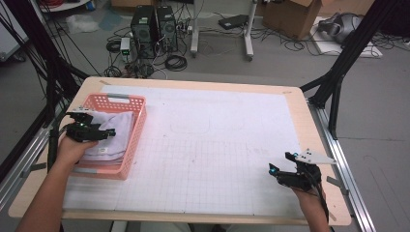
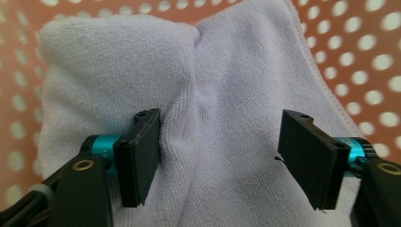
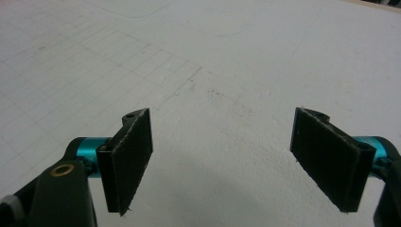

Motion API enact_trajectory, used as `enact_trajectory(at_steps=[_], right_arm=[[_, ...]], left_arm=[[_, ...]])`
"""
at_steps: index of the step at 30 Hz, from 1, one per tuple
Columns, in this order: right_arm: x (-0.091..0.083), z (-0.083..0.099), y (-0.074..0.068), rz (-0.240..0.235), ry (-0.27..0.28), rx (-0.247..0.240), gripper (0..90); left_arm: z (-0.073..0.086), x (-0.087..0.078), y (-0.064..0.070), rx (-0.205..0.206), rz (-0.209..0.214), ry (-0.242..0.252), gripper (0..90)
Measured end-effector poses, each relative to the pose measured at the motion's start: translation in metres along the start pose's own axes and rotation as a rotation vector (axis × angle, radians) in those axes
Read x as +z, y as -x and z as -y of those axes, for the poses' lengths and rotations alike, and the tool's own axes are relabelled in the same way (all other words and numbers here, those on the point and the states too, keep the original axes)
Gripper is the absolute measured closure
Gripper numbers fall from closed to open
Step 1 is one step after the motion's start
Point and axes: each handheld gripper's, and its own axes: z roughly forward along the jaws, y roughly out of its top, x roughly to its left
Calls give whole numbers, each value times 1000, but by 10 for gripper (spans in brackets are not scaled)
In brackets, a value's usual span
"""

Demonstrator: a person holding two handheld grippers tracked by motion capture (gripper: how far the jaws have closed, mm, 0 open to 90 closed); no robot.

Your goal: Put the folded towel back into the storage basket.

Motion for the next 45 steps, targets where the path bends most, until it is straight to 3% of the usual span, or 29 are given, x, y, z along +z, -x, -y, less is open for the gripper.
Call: enact_trajectory(at_steps=[4, 6, 8, 10, 11, 12, 13, 16, 20, 23, 25, 26, 30, 35, 37, 40, 45], right_arm=[[0, 0, 0, 0, 0, 3, 206], [0, 0, 0, 0, -2, 2, 206], [0, 0, 0, 0, -1, 1, 206], [-1, 0, 1, 0, 3, 1, 206], [-2, 0, 1, 1, 7, 0, 206], [-3, 0, 1, 4, 5, 1, 206], [-3, 0, 1, 2, 4, 8, 206], [-3, 0, 2, 3, 5, 5, 206], [-4, -2, 0, 2, 16, 4, 206], [-5, -3, -1, -2, 28, 4, 206], [-6, -4, -1, -1, 38, 2, 206], [-7, -5, -2, -1, 40, 7, 206], [-7, -6, -3, -3, 50, 1, 206], [-7, -7, -5, -4, 61, -8, 206], [-7, -7, -6, -6, 60, -10, 206], [-6, -6, -7, -7, 58, -18, 206], [-9, -5, -8, -5, 69, -23, 206]], left_arm=[[0, 1, 3, 55, 38, 11, 351], [-1, 0, 3, 58, 55, 29, 364], [-2, -2, 2, 18, 39, 56, 351], [-4, -8, -2, -49, 31, 104, 322], [-5, -13, -3, -70, 24, 143, 324], [-5, -13, -3, -70, 24, 143, 326], [-6, -23, -7, -87, 18, 219, 332], [-6, -42, -11, -114, 22, 328, 333], [-4, -66, -14, -122, 28, 443, 327], [1, -81, -12, -110, 55, 513, 309], [3, -85, -10, -107, 59, 531, 294], [7, -91, -6, -91, 77, 571, 290], [16, -99, 8, -54, 103, 637, 229], [21, -101, 23, -41, 142, 663, 178], [22, -101, 36, -22, 172, 679, 176], [23, -96, 50, 14, 193, 681, 177], [23, -86, 68, 24, 235, 678, 179]])
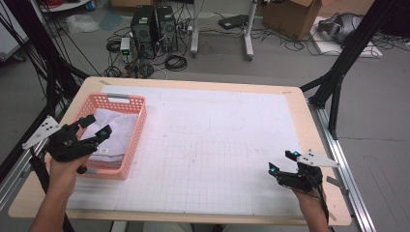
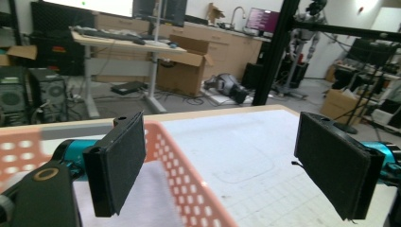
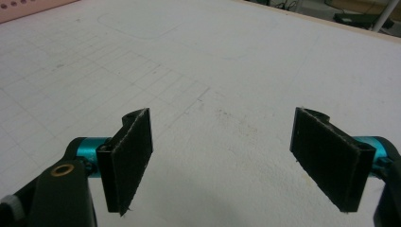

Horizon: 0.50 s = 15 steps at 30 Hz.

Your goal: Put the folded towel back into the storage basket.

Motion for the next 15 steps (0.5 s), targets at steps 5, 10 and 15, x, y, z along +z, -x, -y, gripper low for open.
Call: enact_trajectory(at_steps=[5, 10, 15], right_arm=[[-2, 2, 1, 3, 4, 9, 206], [-2, 3, 1, 0, 5, 1, 206], [-4, 2, -2, 2, 8, -9, 206]], left_arm=[[5, 13, 17, 4, 37, -12, 190], [8, 26, 34, -1, 78, -26, 192], [14, 37, 54, 7, 119, -30, 192]])
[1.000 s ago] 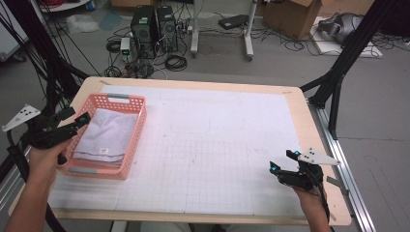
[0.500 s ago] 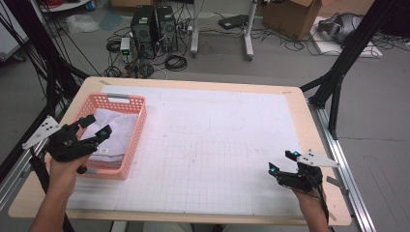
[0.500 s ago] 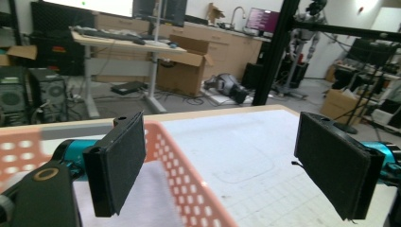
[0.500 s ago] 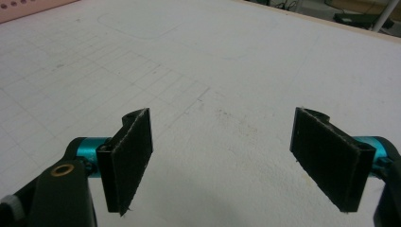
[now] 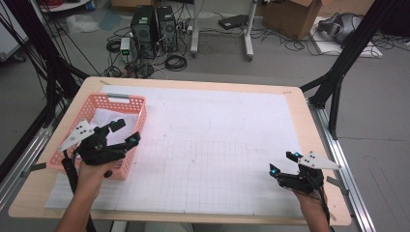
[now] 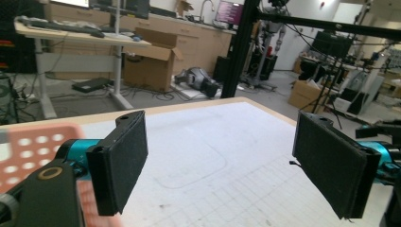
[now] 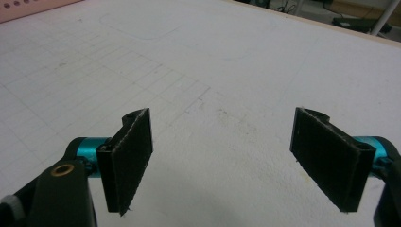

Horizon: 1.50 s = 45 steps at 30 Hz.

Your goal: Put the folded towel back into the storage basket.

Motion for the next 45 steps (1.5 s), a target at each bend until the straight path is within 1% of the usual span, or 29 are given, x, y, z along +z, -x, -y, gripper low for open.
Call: enact_trajectory(at_steps=[1, 2, 3, 6, 8, 10, 13, 14, 16, 19, 20, 22, 27, 29, 31, 34, 45], right_arm=[[0, 0, 0, 2, 2, -3, 206], [-1, 0, -1, 2, 1, -4, 206], [-1, 0, -1, 3, 3, -9, 206], [-1, 0, -2, 4, 1, -14, 206], [-1, 0, -3, 5, 0, -18, 206], [-1, -1, -4, 5, 1, -21, 206], [-1, -1, -5, 6, 0, -25, 206], [-1, -1, -5, 6, 0, -23, 206], [-1, -1, -4, 8, 1, -19, 206], [-2, 0, -4, 10, 1, -19, 206], [-2, 0, -4, 10, 1, -17, 206], [-2, 0, -4, 10, 3, -19, 206], [-2, 0, -5, 12, 3, -20, 206], [-2, 0, -5, 12, 2, -18, 206], [-3, 0, -5, 14, 1, -21, 206], [-3, 0, -5, 15, -2, -13, 206], [-2, 1, -4, 14, -4, -15, 206]], left_arm=[[2, 2, 3, -1, 3, 0, 193], [2, 2, 3, -1, 3, 0, 193], [8, 6, 11, 11, 11, -15, 193], [16, 12, 20, 18, 30, -36, 193], [20, 16, 28, 36, 45, -51, 195], [23, 19, 35, 37, 66, -54, 198], [24, 22, 42, 45, 86, -60, 199], [24, 22, 42, 45, 86, -60, 198], [28, 27, 48, 49, 106, -75, 198], [31, 30, 50, 50, 111, -85, 198], [34, 33, 53, 59, 119, -98, 198], [36, 34, 55, 62, 127, -103, 198], [37, 35, 55, 69, 125, -106, 199], [38, 35, 55, 62, 123, -105, 200], [39, 36, 55, 63, 126, -110, 200], [40, 37, 56, 62, 130, -117, 203], [42, 39, 55, 53, 135, -125, 204]])
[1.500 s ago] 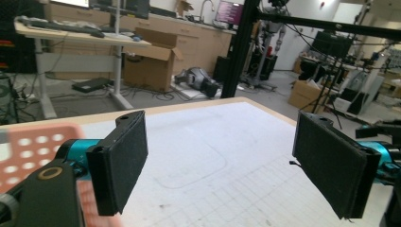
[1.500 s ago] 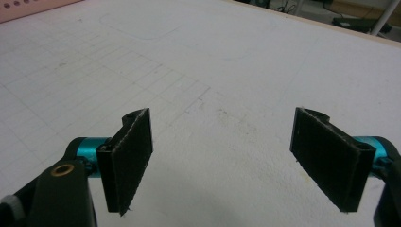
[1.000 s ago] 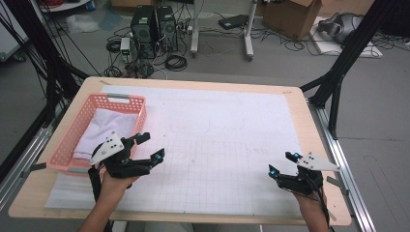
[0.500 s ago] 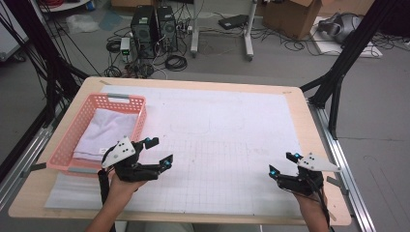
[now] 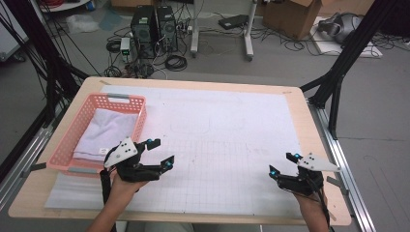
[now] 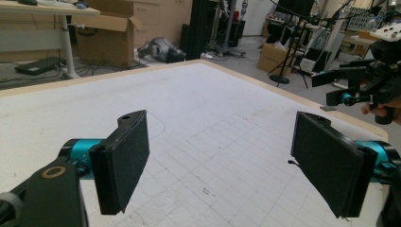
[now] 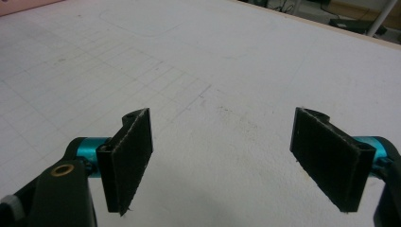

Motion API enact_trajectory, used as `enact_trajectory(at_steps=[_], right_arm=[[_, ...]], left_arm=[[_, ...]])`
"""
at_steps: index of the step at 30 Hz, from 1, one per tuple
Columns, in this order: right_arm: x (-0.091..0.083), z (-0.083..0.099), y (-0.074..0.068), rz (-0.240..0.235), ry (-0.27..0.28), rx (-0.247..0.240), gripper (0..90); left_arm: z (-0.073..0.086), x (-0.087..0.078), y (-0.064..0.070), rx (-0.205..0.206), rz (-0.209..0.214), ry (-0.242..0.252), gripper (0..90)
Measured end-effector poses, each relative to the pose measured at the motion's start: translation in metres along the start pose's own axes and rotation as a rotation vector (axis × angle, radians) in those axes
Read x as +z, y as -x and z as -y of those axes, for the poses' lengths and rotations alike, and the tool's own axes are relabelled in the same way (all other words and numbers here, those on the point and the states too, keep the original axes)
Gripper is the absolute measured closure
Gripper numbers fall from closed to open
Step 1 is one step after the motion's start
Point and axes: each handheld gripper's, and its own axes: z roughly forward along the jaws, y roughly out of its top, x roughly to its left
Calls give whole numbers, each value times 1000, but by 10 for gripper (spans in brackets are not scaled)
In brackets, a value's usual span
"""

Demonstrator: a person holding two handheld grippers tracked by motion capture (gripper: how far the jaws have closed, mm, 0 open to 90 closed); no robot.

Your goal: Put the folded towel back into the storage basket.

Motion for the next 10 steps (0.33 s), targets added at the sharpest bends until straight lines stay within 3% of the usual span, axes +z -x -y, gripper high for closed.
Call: enact_trajectory(at_steps=[10], right_arm=[[0, 0, 1, -4, 1, 1, 206]], left_arm=[[2, 1, 0, -1, 3, -10, 205]])
